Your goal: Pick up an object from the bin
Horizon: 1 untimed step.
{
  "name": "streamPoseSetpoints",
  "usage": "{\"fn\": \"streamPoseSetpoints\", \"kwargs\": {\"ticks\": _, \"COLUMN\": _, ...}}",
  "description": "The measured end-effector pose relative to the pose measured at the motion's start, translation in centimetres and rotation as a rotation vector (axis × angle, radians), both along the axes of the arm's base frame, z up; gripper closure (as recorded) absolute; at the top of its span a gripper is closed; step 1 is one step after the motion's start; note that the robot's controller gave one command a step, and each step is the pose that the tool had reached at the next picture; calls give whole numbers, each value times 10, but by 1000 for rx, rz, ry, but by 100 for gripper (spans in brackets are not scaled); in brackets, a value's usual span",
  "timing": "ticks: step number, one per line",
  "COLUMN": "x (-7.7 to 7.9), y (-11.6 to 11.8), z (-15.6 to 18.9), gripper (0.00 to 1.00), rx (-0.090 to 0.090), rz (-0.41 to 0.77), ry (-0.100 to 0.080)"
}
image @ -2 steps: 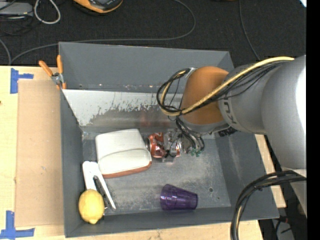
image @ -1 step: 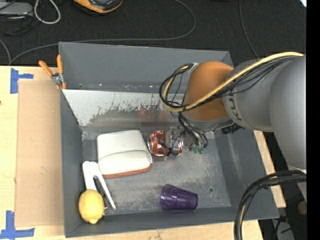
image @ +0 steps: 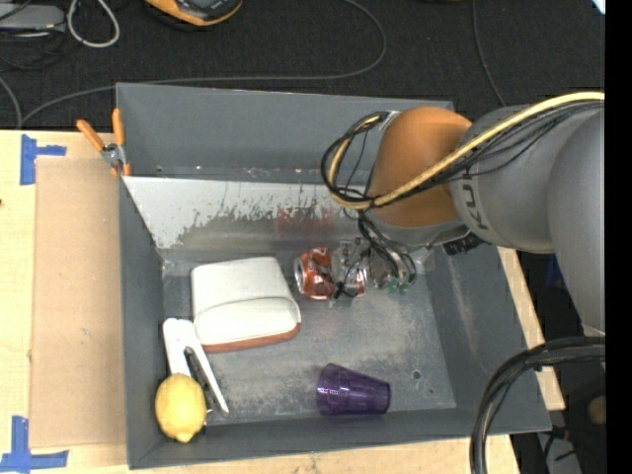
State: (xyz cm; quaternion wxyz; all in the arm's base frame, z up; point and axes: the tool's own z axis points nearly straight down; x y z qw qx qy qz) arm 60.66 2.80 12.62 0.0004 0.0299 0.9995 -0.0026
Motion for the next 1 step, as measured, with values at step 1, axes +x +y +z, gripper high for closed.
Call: {"fn": "streamPoseSetpoints", "kwargs": {"ticks": 1, "x": 0, "y": 0, "z": 11, "gripper": 100, "rx": 0, "rz": 1, "ry": 1}}
